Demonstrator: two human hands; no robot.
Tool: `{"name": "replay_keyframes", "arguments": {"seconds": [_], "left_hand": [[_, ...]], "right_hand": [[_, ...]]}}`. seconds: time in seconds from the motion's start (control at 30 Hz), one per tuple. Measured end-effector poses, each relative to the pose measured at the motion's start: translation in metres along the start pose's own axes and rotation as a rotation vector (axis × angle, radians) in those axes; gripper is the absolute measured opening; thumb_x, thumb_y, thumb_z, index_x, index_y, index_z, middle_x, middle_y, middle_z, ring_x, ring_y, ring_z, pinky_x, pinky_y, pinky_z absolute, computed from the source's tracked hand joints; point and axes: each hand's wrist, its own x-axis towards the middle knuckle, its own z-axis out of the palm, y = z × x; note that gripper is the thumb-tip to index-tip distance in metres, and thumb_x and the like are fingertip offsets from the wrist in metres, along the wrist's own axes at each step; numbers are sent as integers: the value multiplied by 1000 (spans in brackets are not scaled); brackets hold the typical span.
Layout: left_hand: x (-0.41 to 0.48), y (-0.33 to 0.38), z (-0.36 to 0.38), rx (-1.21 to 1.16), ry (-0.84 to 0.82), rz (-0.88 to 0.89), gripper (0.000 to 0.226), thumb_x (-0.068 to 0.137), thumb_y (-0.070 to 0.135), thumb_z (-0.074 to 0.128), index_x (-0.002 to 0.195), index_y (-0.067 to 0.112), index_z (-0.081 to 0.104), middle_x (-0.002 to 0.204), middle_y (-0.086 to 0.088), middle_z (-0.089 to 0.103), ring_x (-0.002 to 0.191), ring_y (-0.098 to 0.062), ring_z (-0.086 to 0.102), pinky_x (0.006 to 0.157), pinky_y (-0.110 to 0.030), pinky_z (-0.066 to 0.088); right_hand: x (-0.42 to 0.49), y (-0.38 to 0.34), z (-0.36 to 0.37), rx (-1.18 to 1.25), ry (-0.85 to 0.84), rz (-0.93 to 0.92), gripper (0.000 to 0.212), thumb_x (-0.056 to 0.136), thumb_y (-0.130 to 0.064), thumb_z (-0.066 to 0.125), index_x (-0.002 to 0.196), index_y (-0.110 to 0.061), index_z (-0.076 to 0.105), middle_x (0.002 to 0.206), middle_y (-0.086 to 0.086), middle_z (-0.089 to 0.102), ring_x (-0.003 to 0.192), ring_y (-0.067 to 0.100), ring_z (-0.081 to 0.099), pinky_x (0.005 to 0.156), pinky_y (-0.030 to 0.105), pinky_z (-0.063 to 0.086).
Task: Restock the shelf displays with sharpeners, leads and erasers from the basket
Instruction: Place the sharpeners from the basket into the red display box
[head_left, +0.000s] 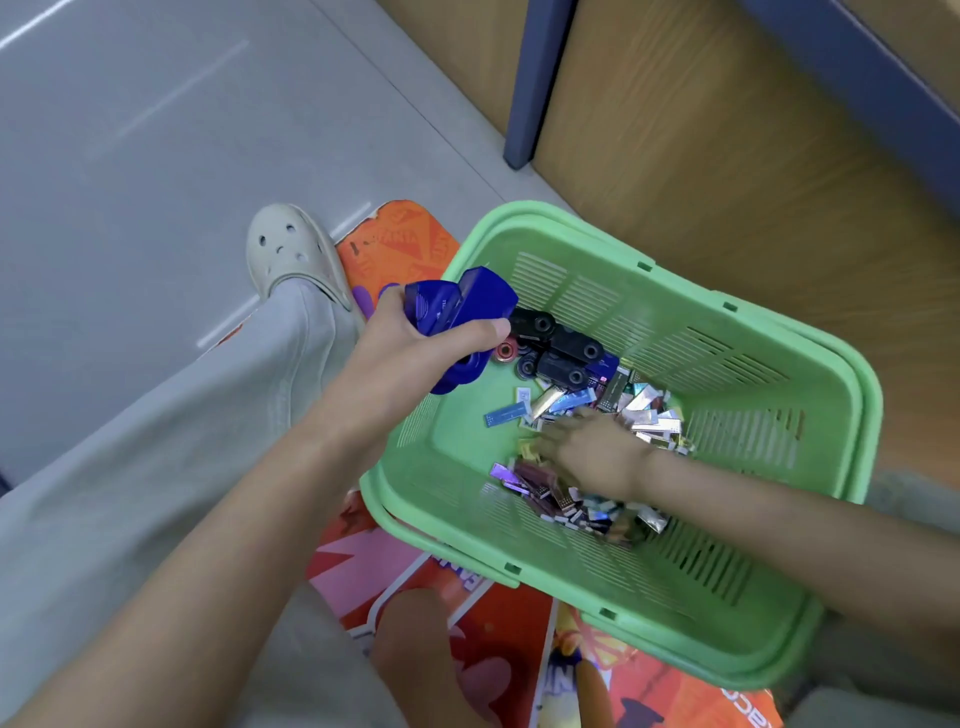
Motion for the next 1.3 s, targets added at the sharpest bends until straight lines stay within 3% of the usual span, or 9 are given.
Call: {"name": "replay_keyframes", "arguments": {"seconds": [0.1, 0.2, 0.33, 0.57, 0.77, 0.93, 1.03, 1.13, 1.3], "left_hand": [[-1, -4, 1, 5, -12, -3, 70, 56, 40, 81, 115, 15, 53, 106, -4, 64, 79, -10, 61, 66, -22, 46], [-4, -9, 2, 22, -27, -15, 75, 42, 50, 79, 107, 21, 56, 101, -1, 67, 78, -9, 62, 70, -25, 48], [-1, -12, 6, 63, -75, -28, 72, 40, 49, 78, 103, 23, 56, 98, 0, 68, 76, -8, 64, 74, -27, 49], [12, -26, 31, 137, -137, -107, 72, 46, 46, 79, 108, 18, 54, 96, 1, 65, 77, -10, 61, 72, -24, 47], [51, -57, 56, 221, -178, -161, 65, 70, 34, 81, 120, 9, 47, 98, -2, 62, 78, -10, 59, 60, -18, 44], [82, -91, 77, 305, -188, -249, 68, 75, 25, 78, 126, 7, 36, 116, -7, 56, 90, -16, 58, 67, -23, 49], [97, -109, 84, 372, -139, -293, 62, 76, 17, 78, 119, 8, 34, 111, -7, 49, 91, -19, 54, 74, -28, 46], [109, -130, 82, 426, -96, -340, 76, 73, 15, 81, 129, 5, 31, 119, -8, 45, 111, -26, 50, 92, -35, 45], [107, -143, 86, 1025, -44, -262, 83, 81, 35, 72, 142, 3, 24, 140, -17, 34, 131, -31, 37, 108, -40, 35]], "right_hand": [[40, 0, -12, 89, 106, 41, 48, 101, -22, 36, 148, -18, 24, 155, 3, 25, 143, 22, 19, 115, 39, 13], [66, -4, -1, -18, -9, 107, 53, 103, -30, 31, 152, -20, 11, 160, 4, 6, 147, 26, 6, 116, 46, 9], [59, 4, 28, -33, 12, 146, 48, 101, -43, 30, 144, -22, 27, 151, 9, 27, 142, 29, 17, 110, 52, 22], [41, 6, 25, 15, -12, 80, 36, 99, -37, 40, 132, -22, 43, 136, 7, 39, 130, 33, 30, 90, 45, 46], [12, 16, 27, 187, 1, 120, 36, 102, -36, 36, 136, -29, 40, 133, 3, 37, 119, 29, 41, 76, 39, 48], [-30, 20, 44, 356, 2, 160, 43, 101, -36, 35, 144, -31, 34, 144, 2, 37, 135, 23, 28, 108, 43, 35], [-50, 28, 45, 361, 0, 201, 47, 101, -31, 40, 146, -35, 28, 145, 1, 36, 138, 22, 26, 113, 45, 30], [-67, 36, 41, 320, -47, 281, 53, 100, -28, 42, 148, -34, 22, 147, 4, 36, 139, 24, 28, 113, 42, 31], [-77, 48, 36, 303, 7, 366, 48, 95, -46, 42, 139, -28, 42, 146, 4, 37, 137, 24, 32, 114, 39, 26]]}}
